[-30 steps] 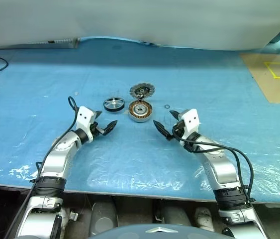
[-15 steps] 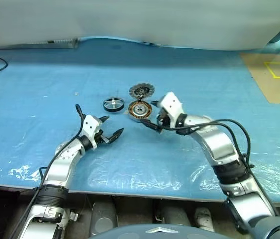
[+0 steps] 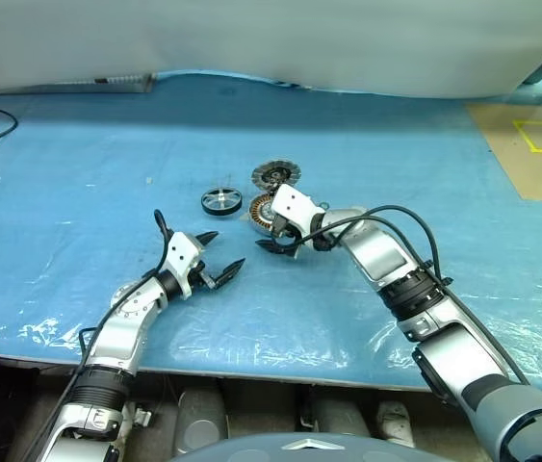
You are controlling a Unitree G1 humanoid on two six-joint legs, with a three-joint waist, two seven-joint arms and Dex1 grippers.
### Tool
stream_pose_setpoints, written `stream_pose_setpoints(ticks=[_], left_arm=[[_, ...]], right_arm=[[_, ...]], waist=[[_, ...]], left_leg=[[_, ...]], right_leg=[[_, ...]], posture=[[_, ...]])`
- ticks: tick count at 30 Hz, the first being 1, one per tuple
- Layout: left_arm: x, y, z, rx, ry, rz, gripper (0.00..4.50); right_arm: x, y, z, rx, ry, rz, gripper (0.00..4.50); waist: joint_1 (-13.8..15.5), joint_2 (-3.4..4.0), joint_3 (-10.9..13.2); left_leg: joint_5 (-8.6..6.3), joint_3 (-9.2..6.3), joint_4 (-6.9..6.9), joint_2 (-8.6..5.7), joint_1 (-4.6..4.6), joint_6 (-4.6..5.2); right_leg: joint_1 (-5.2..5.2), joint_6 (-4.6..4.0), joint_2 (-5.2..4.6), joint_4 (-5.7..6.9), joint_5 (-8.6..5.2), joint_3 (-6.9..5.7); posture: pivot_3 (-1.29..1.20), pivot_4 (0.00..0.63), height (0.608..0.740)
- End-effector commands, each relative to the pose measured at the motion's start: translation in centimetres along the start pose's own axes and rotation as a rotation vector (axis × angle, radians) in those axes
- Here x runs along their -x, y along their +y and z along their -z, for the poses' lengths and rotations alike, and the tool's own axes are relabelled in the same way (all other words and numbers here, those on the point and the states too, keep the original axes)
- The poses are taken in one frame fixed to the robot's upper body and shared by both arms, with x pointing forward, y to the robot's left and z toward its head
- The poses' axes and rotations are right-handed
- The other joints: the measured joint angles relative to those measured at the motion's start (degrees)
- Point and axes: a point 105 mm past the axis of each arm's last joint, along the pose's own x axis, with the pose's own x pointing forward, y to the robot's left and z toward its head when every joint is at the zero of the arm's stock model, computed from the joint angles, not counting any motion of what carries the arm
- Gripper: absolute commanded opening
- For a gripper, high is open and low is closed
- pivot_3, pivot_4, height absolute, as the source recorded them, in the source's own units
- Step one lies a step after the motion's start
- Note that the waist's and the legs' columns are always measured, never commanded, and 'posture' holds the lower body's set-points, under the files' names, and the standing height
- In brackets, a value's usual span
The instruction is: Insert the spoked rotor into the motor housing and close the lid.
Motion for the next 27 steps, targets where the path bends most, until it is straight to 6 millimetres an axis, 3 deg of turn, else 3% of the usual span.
stream_pose_setpoints(ticks=[1,3,5,12,21,27], left_arm=[[-0.1,-0.3,-1.1,-0.031,-0.039,0.008,4.5],[-0.1,-0.3,-1.1,-0.031,-0.039,0.008,4.5],[-0.1,-0.3,-1.1,-0.031,-0.04,0.007,4.5],[-0.1,-0.2,-1.1,-0.031,-0.04,0.0,4.5],[0.1,-0.3,-1.0,-0.024,-0.04,-0.005,4.5],[0.0,-0.4,-0.9,-0.017,-0.037,0.002,4.5]], right_arm=[[-0.3,-0.8,-0.2,0.062,0.04,0.014,4.46],[-0.4,-1.1,0.5,0.066,0.093,0.018,4.46],[-0.4,-1.3,0.7,0.056,0.118,0.013,4.09],[0.2,-0.9,1.2,0.086,0.163,-0.039,1.87],[1.4,3.7,2.3,-0.02,0.179,-0.119,1.83],[2.6,5.4,2.8,-0.095,0.198,-0.115,1.83]], waist=[[0.0,0.0,0.0],[0.0,0.0,0.0],[0.0,0.0,0.0],[0.1,0.0,0.0],[0.1,-0.03,0.0],[0.1,-0.03,0.0]], left_leg=[[0.0,0.0,0.01,0.0,0.01,0.0],[0.0,0.01,0.05,0.01,0.03,0.0],[0.0,0.01,0.09,0.02,0.05,0.0],[0.0,0.01,0.23,0.03,0.1,0.0],[0.0,0.0,0.19,0.06,0.2,0.0],[-0.01,0.02,0.18,0.05,0.38,0.0]], right_leg=[[0.0,0.0,0.0,0.02,0.0,0.0],[0.0,-0.01,0.0,0.09,0.0,0.0],[0.0,-0.01,0.0,0.16,-0.01,0.01],[0.03,-0.03,-0.01,0.35,-0.02,0.03],[0.1,-0.03,0.01,0.36,-0.02,0.04],[0.22,-0.04,0.0,0.35,-0.03,0.09]], posture=[[0.0,0.15,0.74],[0.0,0.15,0.74],[0.0,0.15,0.74],[0.0,0.15,0.74],[0.0,0.15,0.74],[0.0,0.15,0.74]])
